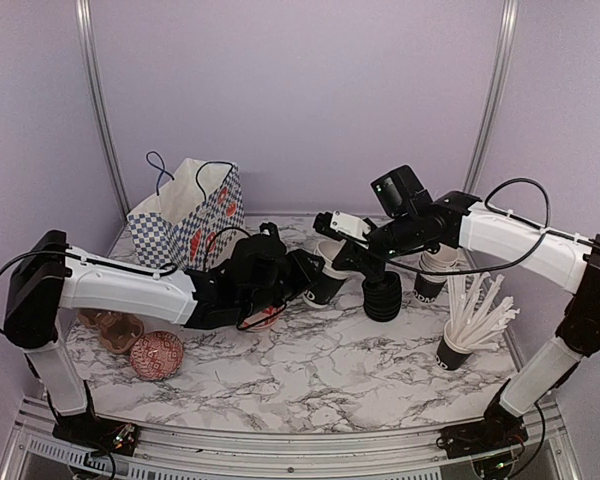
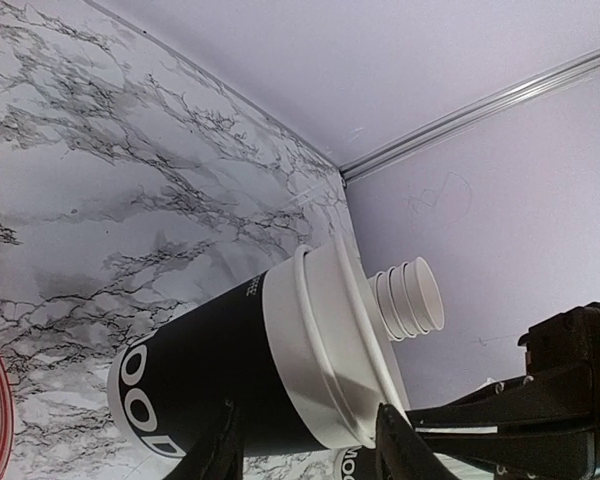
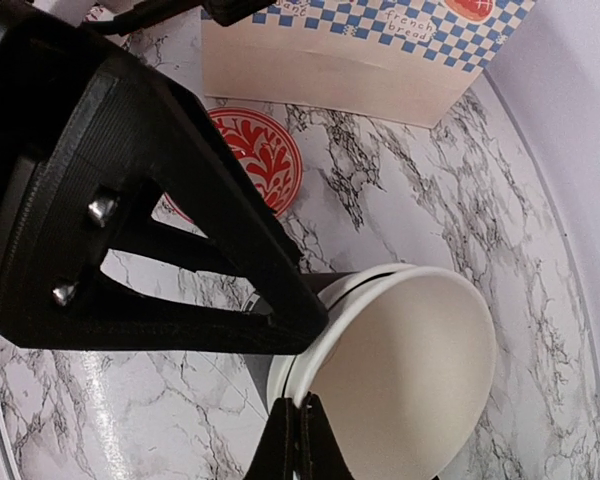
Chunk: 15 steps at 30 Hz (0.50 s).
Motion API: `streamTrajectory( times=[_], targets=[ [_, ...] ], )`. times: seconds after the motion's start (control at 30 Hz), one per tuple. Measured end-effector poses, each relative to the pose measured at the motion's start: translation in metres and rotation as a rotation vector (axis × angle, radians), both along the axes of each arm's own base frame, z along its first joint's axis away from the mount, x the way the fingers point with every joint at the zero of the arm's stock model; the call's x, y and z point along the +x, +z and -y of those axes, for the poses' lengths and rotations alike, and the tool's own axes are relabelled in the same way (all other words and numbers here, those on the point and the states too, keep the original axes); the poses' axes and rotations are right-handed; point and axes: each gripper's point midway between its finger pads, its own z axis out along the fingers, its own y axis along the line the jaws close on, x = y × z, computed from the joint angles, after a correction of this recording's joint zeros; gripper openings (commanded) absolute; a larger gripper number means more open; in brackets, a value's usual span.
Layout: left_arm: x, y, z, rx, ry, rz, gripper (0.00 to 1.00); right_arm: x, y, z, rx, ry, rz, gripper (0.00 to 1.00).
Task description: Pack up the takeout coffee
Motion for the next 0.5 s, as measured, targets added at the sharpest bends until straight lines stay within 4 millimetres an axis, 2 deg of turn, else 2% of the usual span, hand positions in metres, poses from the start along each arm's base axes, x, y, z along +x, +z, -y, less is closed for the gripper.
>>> streamTrajectory(
  times=[0.3,0.5],
  targets=[
    [0.014,-0.009,0.004,-0.026,0.006,-0.024,0.43,0.007,-0.001,0.003,-0.026,-0.03,0.032,0.0],
    [0.048,-0.018,0.013,-0.05,0.016,-0.031,0.41,0.033,-0.01,0.007,-0.074,-0.095,0.097,0.0]
  ],
)
